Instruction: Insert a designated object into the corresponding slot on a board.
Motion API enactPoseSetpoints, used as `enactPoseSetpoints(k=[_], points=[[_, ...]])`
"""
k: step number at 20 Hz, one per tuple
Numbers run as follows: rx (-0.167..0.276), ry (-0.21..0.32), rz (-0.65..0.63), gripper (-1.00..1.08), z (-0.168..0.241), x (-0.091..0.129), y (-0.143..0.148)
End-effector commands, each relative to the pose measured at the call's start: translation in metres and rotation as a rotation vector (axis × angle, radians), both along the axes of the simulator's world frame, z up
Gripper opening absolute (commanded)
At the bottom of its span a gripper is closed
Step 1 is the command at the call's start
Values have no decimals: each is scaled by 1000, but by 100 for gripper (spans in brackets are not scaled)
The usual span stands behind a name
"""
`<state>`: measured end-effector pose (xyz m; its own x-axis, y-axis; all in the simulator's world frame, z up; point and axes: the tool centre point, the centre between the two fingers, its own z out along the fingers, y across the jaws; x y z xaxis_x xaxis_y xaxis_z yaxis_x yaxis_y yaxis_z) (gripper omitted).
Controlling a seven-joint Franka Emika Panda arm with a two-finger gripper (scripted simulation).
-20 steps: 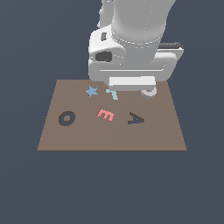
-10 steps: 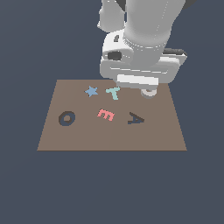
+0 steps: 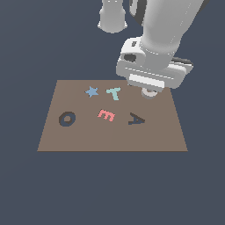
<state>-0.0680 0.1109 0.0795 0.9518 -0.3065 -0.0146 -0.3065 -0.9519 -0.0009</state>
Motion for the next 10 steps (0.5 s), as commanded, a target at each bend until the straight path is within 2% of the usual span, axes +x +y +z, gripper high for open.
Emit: enactPoseSetpoints(k=[1,10], points=[[-2,-4,-43,100,-8,-4,9],[-6,-12,-135,100,-25,-11,32]])
